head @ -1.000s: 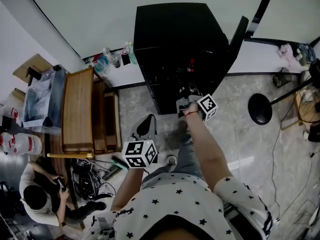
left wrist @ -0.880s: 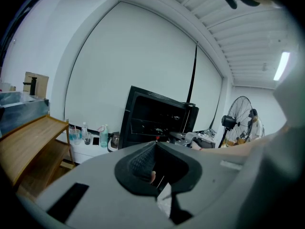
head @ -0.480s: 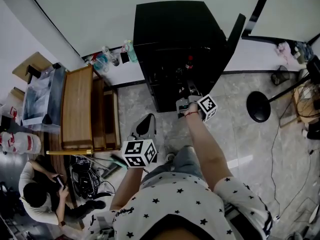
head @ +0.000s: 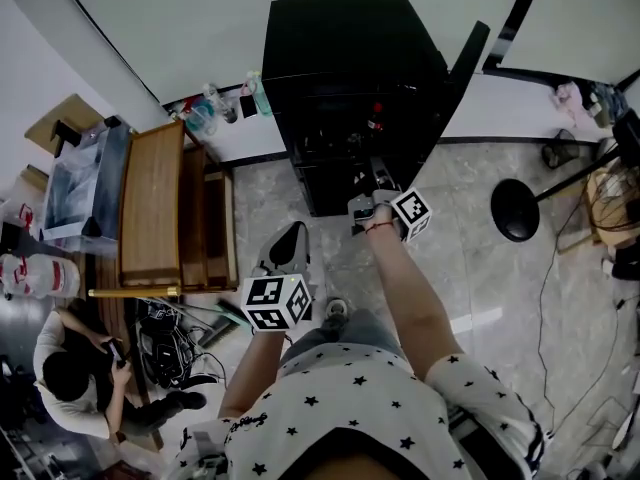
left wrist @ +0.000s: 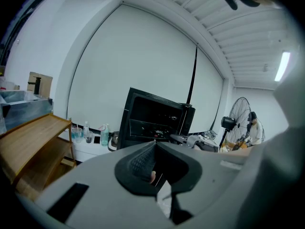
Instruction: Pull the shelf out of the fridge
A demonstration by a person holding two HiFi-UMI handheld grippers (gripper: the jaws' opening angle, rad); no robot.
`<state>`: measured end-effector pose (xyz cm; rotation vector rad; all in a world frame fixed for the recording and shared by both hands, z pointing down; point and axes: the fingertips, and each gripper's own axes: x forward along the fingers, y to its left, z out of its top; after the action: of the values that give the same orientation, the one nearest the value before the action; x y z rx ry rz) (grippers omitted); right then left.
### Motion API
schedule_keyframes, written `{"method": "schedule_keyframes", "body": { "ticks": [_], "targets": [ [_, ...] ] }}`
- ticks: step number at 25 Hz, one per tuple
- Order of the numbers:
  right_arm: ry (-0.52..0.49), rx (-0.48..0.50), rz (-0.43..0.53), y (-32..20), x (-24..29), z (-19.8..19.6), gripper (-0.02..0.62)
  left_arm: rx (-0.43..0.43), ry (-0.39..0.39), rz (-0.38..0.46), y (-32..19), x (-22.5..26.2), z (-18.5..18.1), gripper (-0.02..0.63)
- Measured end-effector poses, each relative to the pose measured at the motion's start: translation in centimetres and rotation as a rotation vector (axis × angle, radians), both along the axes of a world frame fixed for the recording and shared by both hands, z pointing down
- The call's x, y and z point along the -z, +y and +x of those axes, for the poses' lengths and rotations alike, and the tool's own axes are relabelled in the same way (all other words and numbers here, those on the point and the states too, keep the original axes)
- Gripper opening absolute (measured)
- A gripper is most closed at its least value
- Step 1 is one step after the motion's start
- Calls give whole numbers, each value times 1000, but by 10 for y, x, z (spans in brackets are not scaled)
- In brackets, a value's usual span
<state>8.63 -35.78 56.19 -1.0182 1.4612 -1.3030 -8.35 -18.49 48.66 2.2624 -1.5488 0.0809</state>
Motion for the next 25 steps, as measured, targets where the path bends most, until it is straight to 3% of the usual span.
{"method": "schedule_keyframes", "body": {
  "ticks": [25],
  "targets": [
    [3, 5, -10, 6, -4, 3, 15, -8, -5, -2, 8, -2, 2, 12]
  ]
}}
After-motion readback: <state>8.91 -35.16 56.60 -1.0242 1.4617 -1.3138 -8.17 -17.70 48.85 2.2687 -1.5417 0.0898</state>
